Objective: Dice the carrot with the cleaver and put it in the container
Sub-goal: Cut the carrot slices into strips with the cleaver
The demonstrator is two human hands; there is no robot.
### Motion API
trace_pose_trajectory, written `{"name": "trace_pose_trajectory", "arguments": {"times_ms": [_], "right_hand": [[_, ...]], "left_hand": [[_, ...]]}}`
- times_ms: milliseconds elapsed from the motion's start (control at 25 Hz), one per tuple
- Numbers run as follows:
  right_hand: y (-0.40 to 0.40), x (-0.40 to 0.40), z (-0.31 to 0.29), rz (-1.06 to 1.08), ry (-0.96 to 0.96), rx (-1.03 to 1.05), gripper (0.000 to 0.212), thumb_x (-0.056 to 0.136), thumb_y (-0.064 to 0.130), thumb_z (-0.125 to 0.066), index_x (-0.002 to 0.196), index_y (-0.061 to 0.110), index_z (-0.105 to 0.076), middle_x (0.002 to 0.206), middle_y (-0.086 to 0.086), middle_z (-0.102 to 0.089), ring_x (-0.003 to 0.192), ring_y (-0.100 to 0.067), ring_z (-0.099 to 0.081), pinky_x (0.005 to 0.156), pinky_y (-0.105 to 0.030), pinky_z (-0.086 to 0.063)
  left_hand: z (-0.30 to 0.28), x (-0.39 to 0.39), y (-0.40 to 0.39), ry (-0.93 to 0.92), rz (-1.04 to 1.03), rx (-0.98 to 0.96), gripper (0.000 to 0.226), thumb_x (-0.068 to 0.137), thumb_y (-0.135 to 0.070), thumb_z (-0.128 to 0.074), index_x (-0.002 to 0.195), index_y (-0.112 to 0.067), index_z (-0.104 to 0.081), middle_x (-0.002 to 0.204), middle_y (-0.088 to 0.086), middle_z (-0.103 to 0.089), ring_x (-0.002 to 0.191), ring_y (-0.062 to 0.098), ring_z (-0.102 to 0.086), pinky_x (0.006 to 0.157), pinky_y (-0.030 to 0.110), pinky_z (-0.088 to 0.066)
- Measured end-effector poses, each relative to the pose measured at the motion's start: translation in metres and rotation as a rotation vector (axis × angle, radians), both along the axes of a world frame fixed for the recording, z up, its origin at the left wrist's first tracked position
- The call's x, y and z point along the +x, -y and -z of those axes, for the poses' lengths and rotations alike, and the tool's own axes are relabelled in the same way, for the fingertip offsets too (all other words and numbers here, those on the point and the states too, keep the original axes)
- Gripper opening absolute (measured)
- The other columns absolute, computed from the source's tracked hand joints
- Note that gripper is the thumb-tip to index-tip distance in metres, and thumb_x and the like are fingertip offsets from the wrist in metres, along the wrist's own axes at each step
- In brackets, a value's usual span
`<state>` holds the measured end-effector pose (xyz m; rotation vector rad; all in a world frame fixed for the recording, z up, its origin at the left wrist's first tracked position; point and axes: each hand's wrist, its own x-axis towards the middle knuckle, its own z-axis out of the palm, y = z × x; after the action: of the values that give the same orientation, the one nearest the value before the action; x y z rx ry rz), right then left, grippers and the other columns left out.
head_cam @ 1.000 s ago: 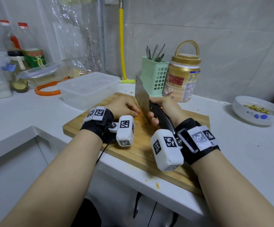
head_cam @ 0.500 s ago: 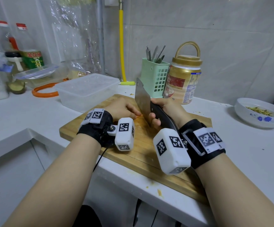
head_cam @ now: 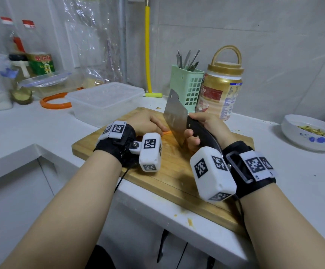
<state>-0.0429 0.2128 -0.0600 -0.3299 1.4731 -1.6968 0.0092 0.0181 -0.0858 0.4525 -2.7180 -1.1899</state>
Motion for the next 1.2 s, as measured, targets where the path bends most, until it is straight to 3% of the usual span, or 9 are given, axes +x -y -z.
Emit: {"name": "trace_pose_trajectory", "arguments": {"times_ms": [640,920,1200], "right_hand": [[0.001,0.009,-0.003,0.014,-0.033,-0.037,0.022,0.097,0.029,-0.046,0.088,0.009,-0.048,0.055,-0.006,-0.043,0.03,-0.014,-0.036,0.035,-0.013,-0.031],[0.015,0.005,0.001,0.039,-0.089,0.046,0.027,0.097,0.029,-0.052,0.109,0.006,-0.046,0.057,-0.01,-0.049,0.031,-0.018,-0.042,0.033,-0.018,-0.036],[0.022,0.007,-0.002,0.021,-0.164,0.095,0.029,0.098,0.03,-0.052,0.11,0.004,-0.048,0.059,-0.01,-0.05,0.03,-0.017,-0.046,0.033,-0.017,-0.037]], "left_hand": [[0.003,-0.003,0.005,-0.017,0.036,-0.059,0.015,0.079,-0.02,-0.078,0.082,-0.035,-0.078,0.094,-0.011,-0.074,0.097,0.008,-0.066,0.098,0.036,-0.051],[0.006,-0.005,0.009,-0.031,0.057,-0.094,0.026,0.077,-0.023,-0.08,0.071,-0.048,-0.075,0.082,-0.02,-0.073,0.093,0.007,-0.066,0.098,0.038,-0.05],[0.005,-0.002,0.008,-0.06,0.047,-0.099,0.031,0.077,-0.018,-0.079,0.065,-0.046,-0.074,0.072,-0.028,-0.068,0.078,0.001,-0.063,0.089,0.032,-0.053]]}}
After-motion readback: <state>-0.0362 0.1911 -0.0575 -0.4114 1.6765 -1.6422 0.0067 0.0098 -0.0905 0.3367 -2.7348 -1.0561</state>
